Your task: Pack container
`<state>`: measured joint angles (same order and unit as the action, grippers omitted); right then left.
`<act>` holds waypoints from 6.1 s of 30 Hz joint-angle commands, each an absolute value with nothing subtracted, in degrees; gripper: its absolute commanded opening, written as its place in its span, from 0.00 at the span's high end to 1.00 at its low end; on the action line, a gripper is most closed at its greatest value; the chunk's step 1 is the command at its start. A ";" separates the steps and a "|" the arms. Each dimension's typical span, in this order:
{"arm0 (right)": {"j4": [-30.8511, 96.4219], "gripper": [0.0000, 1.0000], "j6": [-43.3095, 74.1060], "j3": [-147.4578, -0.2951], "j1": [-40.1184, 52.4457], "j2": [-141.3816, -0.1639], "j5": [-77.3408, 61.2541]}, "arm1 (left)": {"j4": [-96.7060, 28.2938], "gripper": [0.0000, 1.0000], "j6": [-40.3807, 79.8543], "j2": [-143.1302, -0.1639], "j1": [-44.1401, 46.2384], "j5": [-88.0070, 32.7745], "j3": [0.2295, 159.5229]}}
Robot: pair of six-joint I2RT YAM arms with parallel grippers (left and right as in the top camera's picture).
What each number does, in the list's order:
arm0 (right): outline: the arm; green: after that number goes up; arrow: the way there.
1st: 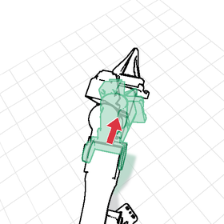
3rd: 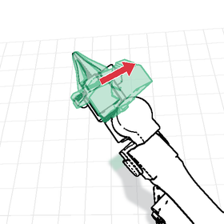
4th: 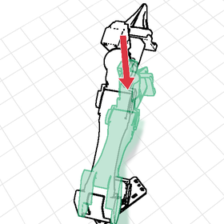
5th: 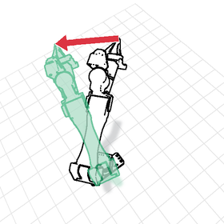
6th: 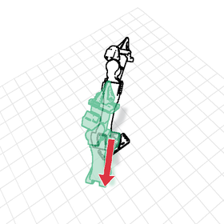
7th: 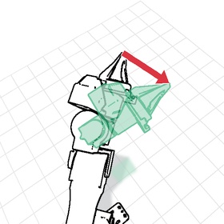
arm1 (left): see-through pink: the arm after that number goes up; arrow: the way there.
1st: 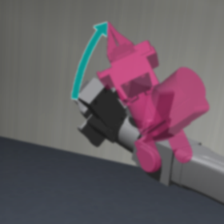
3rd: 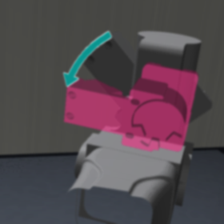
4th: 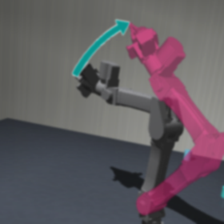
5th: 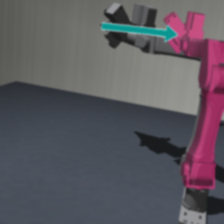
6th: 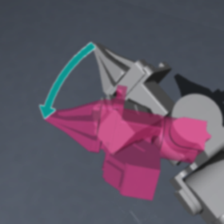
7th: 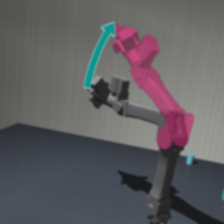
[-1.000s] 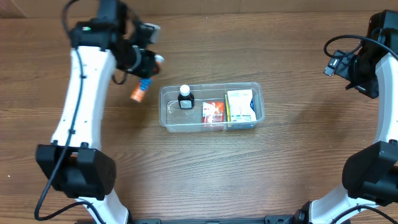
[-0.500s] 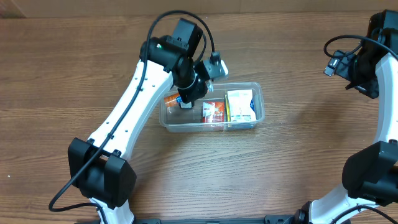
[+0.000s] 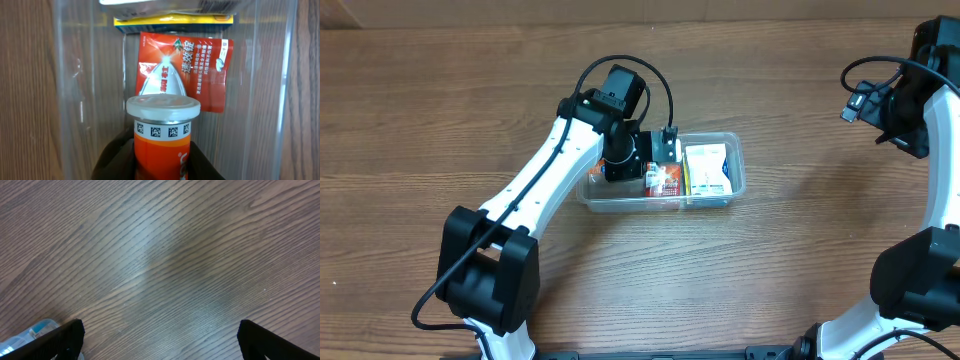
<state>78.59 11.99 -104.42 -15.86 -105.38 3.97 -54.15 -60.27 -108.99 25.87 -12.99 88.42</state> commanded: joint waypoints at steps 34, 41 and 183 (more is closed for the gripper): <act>78.32 0.00 11.97 -105.84 -15.84 -103.50 4.40 | -48.58 0.39 -51.00 -109.38 29.21 -13.10 85.58; 78.32 0.00 11.97 -105.84 -15.84 -103.50 4.40 | -49.28 0.38 -43.18 -109.38 33.36 -9.67 91.74; 14.35 0.00 11.99 -39.05 -2.68 -23.05 -10.85 | -2.94 0.00 -7.70 -0.27 -0.78 -14.44 0.27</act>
<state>19.27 11.99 -45.93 -2.96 -25.82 -6.42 -3.03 -6.57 -0.86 -0.16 -14.76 0.47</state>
